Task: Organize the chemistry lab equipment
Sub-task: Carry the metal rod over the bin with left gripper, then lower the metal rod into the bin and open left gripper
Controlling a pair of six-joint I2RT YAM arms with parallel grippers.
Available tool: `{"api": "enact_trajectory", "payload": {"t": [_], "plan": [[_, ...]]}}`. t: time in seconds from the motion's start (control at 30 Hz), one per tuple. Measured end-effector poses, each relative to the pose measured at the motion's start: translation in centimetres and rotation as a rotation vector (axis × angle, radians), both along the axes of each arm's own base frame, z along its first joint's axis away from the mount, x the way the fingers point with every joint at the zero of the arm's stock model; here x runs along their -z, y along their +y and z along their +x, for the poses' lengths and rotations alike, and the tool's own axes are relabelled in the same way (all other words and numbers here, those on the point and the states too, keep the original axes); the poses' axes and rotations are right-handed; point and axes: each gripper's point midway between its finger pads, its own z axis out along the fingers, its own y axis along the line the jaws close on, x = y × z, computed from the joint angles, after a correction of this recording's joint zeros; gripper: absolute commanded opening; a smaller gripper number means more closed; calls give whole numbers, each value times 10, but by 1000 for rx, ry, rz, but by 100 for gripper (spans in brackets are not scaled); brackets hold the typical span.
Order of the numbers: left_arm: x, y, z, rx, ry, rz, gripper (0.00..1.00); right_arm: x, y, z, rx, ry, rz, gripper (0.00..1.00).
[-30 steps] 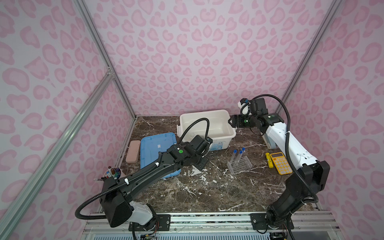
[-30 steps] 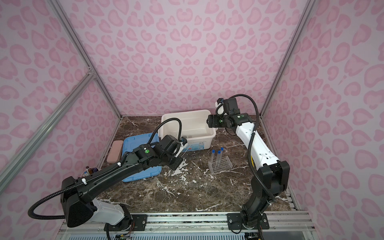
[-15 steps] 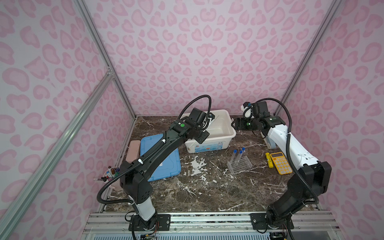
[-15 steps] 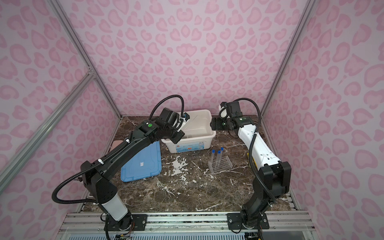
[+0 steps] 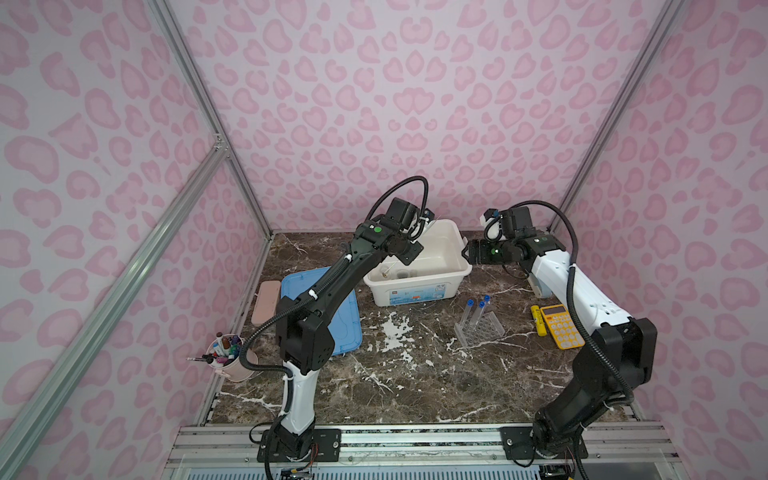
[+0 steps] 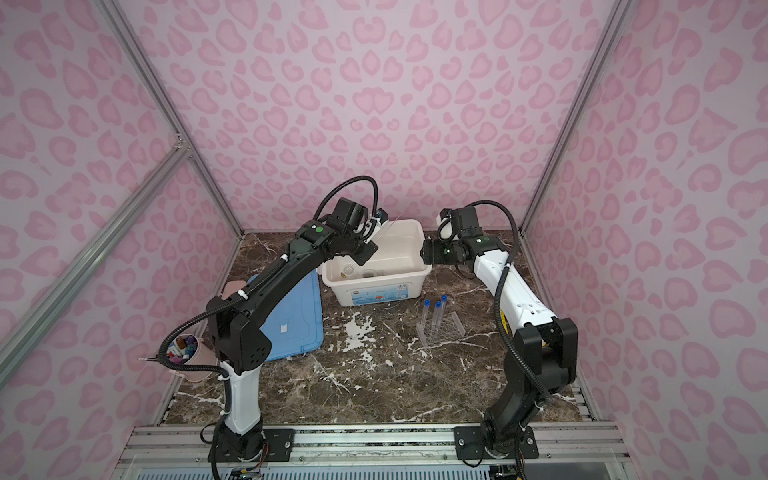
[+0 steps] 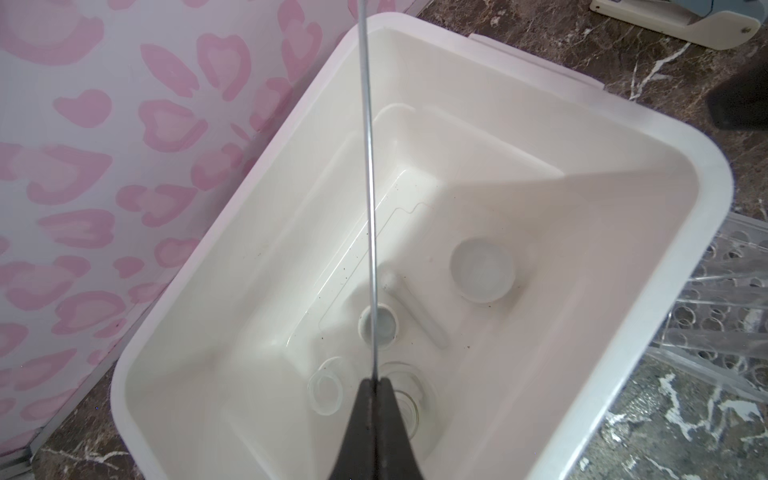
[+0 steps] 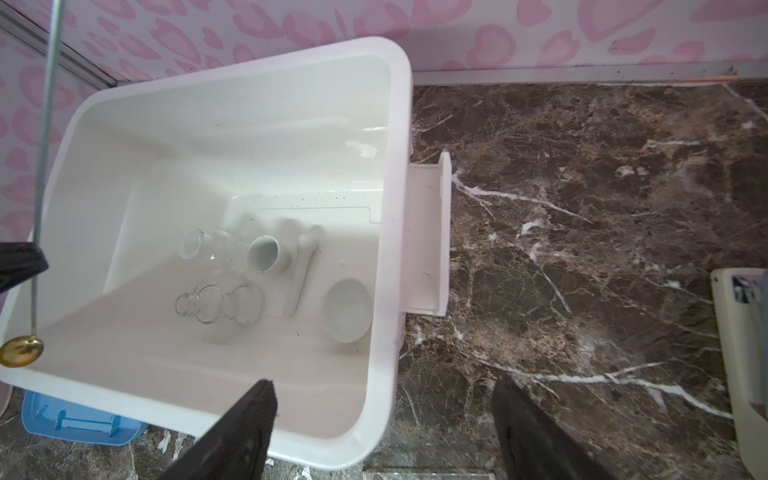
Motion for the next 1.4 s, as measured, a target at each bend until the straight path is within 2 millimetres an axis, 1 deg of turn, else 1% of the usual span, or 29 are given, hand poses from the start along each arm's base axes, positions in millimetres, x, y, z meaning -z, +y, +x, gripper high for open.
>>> {"api": "enact_trajectory", "payload": {"t": [0.07, 0.3, 0.47, 0.6, 0.83, 1.07, 1.27, 1.4], "plan": [[5, -3, 5, 10, -2, 6, 3, 5, 1, 0, -2, 10, 1, 82], [38, -11, 19, 42, 28, 38, 3, 17, 5, 2, -10, 40, 20, 78], [58, -19, 32, 53, 40, 38, 3, 21, 9, 2, -23, 47, 35, 74], [74, -24, 38, 63, 52, 49, 3, 22, 10, 2, -23, 47, 45, 71], [95, -28, 42, 73, 73, 66, 3, 24, 12, 2, -28, 48, 50, 70], [120, -29, 44, 77, 109, 88, 3, 25, 12, 1, -28, 52, 49, 70], [135, -29, 46, 75, 127, 98, 3, 26, 12, 1, -29, 54, 49, 70], [140, -29, 46, 72, 135, 100, 3, 26, 13, 0, -28, 56, 51, 70]]}}
